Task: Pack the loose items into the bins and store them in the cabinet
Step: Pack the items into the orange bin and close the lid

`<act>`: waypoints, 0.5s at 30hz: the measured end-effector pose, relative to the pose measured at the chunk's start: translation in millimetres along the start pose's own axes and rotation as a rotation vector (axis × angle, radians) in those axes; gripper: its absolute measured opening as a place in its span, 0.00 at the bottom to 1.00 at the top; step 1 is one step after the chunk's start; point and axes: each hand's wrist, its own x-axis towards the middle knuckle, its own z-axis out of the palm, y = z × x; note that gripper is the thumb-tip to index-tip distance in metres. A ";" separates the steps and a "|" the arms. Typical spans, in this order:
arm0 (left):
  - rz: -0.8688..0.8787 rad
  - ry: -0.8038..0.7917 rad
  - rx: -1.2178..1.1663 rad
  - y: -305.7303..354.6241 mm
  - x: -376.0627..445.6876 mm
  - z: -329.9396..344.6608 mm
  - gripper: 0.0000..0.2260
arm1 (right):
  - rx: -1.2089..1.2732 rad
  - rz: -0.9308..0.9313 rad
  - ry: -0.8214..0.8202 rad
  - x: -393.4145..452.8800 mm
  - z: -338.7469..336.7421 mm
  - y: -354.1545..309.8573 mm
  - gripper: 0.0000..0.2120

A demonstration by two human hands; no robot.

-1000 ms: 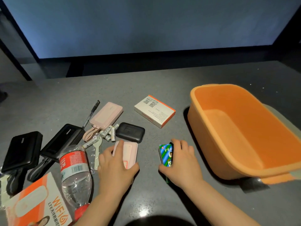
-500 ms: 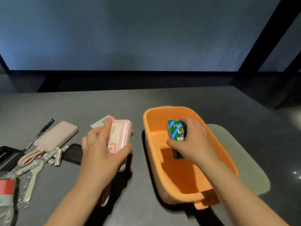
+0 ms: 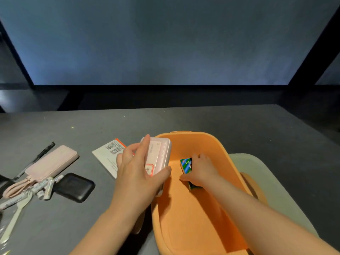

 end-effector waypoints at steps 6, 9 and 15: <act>0.039 -0.034 -0.008 4.8 4.7 7.6 0.39 | 0.419 -0.108 0.088 -23.0 -30.0 -14.9 0.22; 0.051 -0.027 -0.023 7.9 5.5 9.8 0.39 | 1.219 -0.130 -0.125 -62.1 -56.6 -26.3 0.19; 0.087 -0.045 -0.008 18.1 -0.1 9.7 0.41 | 1.434 -0.140 -0.067 -89.6 -55.9 -36.0 0.11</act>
